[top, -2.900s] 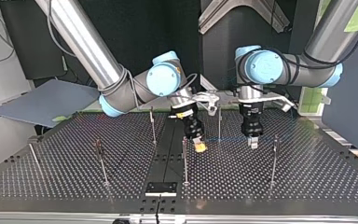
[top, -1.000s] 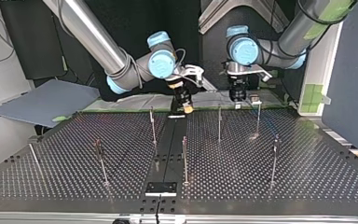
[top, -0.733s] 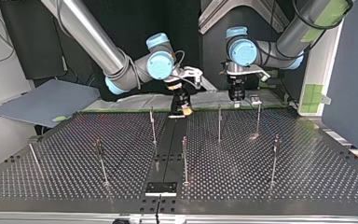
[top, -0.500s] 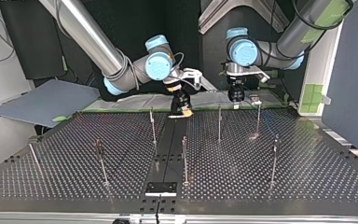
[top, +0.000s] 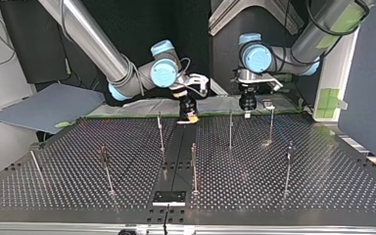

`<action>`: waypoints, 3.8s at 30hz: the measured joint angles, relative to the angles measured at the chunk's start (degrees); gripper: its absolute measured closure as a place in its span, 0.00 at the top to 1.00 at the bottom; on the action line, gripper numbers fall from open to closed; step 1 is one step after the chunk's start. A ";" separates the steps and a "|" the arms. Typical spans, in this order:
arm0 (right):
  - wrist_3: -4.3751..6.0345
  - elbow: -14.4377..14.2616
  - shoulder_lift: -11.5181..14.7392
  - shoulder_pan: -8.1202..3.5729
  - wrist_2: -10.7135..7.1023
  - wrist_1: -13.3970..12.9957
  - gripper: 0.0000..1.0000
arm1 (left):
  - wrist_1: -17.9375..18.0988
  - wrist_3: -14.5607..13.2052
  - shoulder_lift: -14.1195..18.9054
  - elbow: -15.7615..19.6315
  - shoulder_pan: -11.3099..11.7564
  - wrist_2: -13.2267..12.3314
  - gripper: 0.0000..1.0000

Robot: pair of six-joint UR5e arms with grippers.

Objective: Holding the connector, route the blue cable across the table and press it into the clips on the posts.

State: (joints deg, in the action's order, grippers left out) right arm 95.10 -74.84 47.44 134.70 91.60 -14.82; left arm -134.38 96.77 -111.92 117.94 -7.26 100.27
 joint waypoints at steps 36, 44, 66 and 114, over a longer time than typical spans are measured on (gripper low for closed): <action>0.02 0.10 -0.15 -5.00 -2.22 -4.43 0.00 | -3.66 2.45 -9.20 -14.84 4.02 -3.34 0.04; 0.01 0.13 -0.17 -5.57 -2.69 -4.53 0.00 | -4.48 2.58 -9.22 -15.48 4.15 -3.52 0.64; 0.02 0.10 -0.15 -5.22 -2.83 -3.65 0.00 | -14.96 -0.75 -8.30 -14.50 3.81 -2.02 1.00; -0.21 0.15 0.78 -5.62 -2.22 0.99 0.00 | -16.13 1.31 9.01 1.25 -10.24 4.45 1.00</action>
State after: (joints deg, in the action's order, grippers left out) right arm 94.89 -74.68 48.22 129.08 89.38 -13.83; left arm -150.51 98.08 -102.91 119.19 -17.50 104.72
